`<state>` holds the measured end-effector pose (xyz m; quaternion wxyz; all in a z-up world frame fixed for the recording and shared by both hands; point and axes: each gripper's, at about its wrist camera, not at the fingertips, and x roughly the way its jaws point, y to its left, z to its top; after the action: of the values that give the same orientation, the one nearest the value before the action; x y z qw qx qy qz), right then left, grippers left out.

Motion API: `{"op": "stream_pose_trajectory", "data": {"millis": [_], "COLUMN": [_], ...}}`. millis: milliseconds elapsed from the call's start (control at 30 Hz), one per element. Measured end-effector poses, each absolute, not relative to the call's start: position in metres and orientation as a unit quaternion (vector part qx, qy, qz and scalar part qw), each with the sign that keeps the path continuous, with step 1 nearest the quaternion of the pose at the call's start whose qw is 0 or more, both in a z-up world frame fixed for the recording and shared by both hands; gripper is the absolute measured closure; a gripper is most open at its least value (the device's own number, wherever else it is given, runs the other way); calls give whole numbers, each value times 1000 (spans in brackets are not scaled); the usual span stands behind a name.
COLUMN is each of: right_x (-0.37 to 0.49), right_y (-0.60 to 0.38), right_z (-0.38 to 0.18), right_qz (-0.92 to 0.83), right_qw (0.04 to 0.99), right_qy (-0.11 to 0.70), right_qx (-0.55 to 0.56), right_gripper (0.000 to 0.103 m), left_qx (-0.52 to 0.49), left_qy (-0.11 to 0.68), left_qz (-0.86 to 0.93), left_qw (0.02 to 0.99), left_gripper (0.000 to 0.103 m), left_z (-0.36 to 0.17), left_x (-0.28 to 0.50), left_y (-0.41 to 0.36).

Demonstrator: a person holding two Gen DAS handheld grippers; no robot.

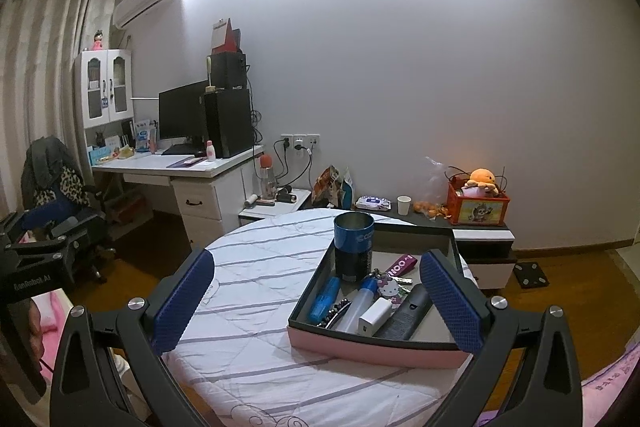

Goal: Organize rigid objects

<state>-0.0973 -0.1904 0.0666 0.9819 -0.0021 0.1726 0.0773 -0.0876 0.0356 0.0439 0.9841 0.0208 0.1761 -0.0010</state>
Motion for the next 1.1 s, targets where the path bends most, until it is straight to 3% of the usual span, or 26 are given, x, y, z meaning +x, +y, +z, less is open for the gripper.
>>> {"op": "stream_pose_trajectory", "data": {"millis": [1100], "right_x": [-116], "right_y": [-212], "right_z": [77], "right_qz": [27], "right_qw": [974], "right_qy": [224], "right_qx": [-15], "right_gripper": [0], "left_qx": [47], "left_qy": [188], "left_qz": [-82], "left_qw": [978], "left_gripper": [0], "left_z": [59], "left_x": [-107], "left_y": [-3]}}
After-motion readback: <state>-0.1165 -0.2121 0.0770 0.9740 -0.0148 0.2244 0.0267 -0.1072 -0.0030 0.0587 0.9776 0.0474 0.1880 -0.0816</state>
